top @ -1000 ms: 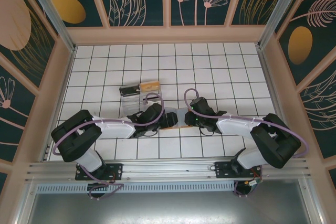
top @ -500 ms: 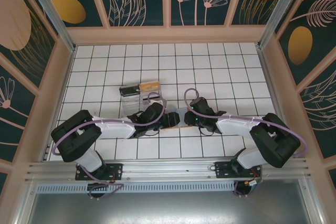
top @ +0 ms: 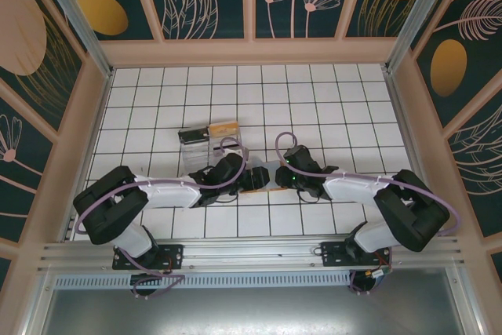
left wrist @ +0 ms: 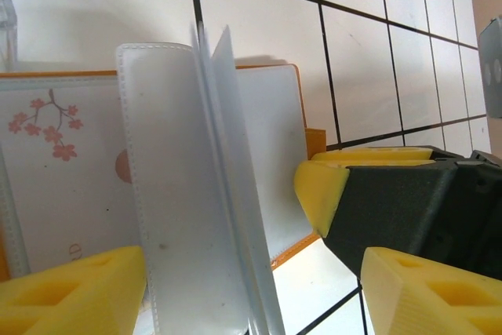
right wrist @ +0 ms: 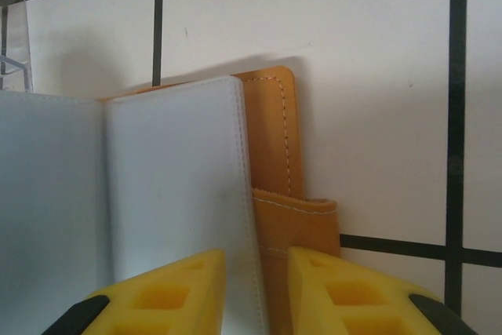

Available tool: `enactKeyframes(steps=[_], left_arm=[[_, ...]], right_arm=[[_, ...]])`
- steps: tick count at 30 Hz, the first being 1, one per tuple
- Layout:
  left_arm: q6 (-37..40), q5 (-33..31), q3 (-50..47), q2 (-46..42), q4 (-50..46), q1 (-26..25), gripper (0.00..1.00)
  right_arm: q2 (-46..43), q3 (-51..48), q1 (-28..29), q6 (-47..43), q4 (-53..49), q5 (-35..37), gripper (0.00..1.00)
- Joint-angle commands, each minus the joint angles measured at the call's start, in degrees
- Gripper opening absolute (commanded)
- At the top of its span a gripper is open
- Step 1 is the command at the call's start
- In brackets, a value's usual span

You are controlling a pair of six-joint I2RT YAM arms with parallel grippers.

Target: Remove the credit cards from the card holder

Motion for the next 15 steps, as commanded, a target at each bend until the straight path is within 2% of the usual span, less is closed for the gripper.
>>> enactKeyframes(steps=[1, 9, 15], left_arm=[[1.3, -0.7, 0.2, -1.1, -0.3, -0.2, 0.73], [1.6, 0.8, 2.2, 1.3, 1.3, -0.2, 0.71], [1.5, 2.7, 4.7, 4.4, 3.0, -0.4, 0.69]], right_arm=[[-3.2, -0.7, 0.4, 0.5, -4.4, 3.2, 0.3], [-12.4, -3.2, -1.2, 2.0, -8.2, 8.0, 0.32], [-10.8, -7.1, -3.1, 2.7, -3.4, 2.1, 0.32]])
